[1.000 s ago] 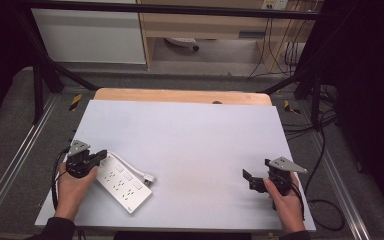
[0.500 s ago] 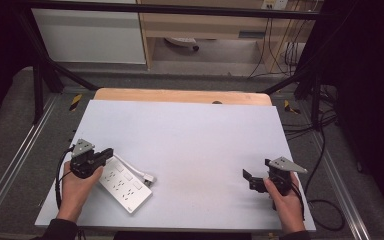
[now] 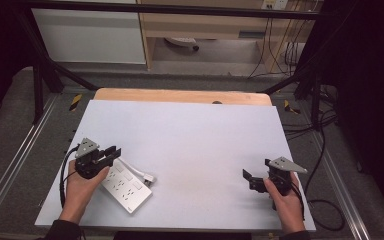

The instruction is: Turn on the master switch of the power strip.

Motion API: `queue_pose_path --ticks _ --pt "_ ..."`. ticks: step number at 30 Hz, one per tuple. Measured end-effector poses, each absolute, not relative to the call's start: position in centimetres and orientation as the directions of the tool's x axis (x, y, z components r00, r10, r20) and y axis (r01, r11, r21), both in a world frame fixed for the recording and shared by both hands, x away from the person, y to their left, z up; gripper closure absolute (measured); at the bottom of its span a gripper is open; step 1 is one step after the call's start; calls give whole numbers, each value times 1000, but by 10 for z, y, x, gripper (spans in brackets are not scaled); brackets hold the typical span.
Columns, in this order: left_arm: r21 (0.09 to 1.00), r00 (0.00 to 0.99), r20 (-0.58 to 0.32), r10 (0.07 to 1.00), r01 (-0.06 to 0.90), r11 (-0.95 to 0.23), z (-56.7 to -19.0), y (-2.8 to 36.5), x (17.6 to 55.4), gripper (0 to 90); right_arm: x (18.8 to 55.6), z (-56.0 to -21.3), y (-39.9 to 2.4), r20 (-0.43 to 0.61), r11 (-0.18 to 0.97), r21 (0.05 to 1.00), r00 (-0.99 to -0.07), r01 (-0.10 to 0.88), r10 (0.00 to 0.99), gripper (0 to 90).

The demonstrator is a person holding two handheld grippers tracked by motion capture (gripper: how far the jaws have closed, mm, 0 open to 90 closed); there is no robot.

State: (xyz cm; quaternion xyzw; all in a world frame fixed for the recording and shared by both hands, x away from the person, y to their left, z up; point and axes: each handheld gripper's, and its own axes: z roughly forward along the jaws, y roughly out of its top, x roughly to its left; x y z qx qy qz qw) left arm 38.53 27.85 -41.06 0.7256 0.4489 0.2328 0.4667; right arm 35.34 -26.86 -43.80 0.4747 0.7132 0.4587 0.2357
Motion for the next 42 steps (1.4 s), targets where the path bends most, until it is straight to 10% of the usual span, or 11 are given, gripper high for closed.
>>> queue_pose_path --ticks 42 --pt "960 484 -116 867 278 -27 -390 270 369 41 353 -438 -268 100 127 878 -438 461 894 26"
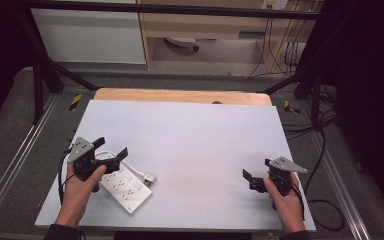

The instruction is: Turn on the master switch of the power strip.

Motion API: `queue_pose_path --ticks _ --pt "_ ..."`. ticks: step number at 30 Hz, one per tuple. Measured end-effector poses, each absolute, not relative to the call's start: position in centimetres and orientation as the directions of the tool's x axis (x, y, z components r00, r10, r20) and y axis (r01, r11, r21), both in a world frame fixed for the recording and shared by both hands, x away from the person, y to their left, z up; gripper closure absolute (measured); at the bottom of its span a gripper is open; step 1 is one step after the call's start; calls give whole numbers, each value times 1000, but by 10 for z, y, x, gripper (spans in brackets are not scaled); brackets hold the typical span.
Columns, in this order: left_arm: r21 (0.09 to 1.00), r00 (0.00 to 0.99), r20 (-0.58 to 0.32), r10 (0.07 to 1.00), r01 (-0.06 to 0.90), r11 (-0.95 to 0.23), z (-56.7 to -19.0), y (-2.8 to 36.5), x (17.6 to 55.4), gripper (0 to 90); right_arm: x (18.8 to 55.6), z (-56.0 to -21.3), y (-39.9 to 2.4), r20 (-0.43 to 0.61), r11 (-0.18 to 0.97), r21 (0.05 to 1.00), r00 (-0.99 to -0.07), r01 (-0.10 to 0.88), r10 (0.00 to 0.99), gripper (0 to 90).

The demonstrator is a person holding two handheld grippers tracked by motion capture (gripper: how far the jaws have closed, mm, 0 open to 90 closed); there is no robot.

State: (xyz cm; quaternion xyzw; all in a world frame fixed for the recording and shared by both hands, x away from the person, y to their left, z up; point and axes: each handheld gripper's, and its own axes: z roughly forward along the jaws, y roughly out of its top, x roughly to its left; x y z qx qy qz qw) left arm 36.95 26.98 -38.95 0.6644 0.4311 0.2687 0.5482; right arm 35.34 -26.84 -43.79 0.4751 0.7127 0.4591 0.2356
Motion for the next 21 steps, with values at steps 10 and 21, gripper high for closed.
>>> queue_pose_path --ticks 10,21 --pt "967 481 -120 868 255 -8 -386 273 364 40 353 -438 -268 100 127 879 -438 460 894 26" --pt "971 482 -117 868 238 -2 -384 282 355 42 353 -438 -268 100 126 881 -439 457 893 26"
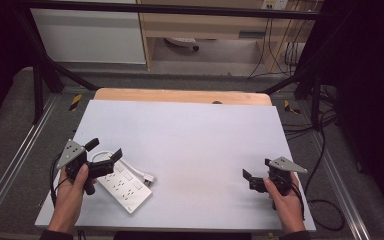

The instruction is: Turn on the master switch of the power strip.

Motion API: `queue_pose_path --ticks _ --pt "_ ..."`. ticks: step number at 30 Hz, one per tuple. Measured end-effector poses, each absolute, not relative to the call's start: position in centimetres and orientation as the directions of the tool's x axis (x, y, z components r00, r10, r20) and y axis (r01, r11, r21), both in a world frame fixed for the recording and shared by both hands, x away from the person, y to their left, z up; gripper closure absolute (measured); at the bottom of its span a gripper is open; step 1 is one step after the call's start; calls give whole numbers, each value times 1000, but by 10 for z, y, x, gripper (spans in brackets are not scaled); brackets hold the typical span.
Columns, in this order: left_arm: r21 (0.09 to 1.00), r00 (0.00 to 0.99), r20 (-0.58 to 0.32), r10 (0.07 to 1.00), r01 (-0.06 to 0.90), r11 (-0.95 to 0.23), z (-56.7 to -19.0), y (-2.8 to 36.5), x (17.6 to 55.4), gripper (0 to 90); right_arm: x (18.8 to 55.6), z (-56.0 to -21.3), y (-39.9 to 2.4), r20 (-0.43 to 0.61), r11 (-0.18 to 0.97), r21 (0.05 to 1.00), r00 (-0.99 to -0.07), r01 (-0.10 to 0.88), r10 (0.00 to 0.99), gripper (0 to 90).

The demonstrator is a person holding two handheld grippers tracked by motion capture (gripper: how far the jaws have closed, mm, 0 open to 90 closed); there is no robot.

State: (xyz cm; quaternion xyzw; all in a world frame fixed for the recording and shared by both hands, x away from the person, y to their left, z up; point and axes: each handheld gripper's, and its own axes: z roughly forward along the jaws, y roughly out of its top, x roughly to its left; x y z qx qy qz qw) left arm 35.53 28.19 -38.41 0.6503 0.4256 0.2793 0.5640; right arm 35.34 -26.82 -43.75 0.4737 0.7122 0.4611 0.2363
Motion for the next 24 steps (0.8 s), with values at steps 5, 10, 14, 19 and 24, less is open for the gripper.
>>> queue_pose_path --ticks 5,10,14,19,24 --pt "974 481 -116 869 228 4 -383 288 351 42 353 -437 -268 99 126 881 -439 456 893 26" --pt "977 483 -113 868 214 9 -382 294 346 42 353 -437 -268 98 127 882 -439 455 893 26" --pt "978 477 -112 872 208 12 -383 300 343 42 353 -437 -268 99 127 881 -440 455 893 26" --pt "978 468 -107 877 211 7 -388 308 338 44 353 -437 -268 98 128 881 -439 456 893 26" --pt "972 433 -119 893 236 15 -407 324 333 51 354 -438 -268 86 135 880 -434 455 897 27"
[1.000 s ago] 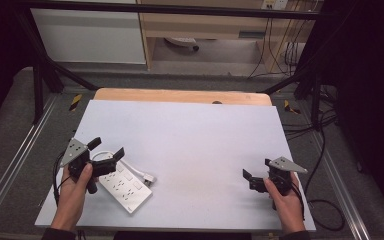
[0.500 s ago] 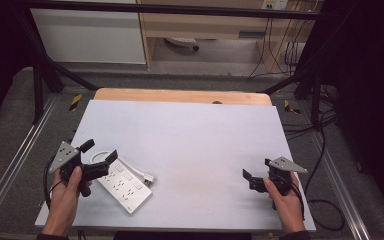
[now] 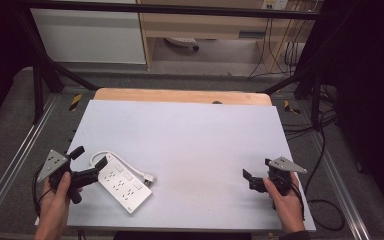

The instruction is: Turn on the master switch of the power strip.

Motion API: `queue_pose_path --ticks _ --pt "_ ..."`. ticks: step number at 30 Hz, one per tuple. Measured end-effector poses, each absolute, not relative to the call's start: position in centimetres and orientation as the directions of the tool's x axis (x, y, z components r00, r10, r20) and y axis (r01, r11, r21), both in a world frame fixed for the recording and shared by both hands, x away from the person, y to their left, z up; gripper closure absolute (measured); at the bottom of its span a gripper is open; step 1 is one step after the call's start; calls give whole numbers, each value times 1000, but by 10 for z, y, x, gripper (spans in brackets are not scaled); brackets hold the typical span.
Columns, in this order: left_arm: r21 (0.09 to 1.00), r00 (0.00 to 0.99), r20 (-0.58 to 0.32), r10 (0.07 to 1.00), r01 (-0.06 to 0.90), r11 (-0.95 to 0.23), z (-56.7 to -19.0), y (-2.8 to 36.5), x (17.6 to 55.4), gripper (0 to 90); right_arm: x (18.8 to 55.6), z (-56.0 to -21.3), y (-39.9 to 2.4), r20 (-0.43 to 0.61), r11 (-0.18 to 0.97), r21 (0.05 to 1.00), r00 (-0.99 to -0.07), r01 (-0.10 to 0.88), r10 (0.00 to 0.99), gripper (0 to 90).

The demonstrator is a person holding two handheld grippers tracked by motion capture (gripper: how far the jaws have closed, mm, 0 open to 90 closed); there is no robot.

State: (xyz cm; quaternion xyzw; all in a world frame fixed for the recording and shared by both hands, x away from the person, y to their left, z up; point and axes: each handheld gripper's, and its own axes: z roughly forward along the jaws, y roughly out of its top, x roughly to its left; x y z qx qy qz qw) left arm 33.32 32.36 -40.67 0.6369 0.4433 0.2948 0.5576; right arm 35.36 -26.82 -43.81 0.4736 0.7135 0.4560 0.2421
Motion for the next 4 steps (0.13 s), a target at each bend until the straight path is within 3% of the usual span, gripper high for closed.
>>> queue_pose_path --ticks 4 --pt "955 407 -97 908 296 -31 -420 333 332 62 358 -443 -268 69 152 864 -411 481 909 25"
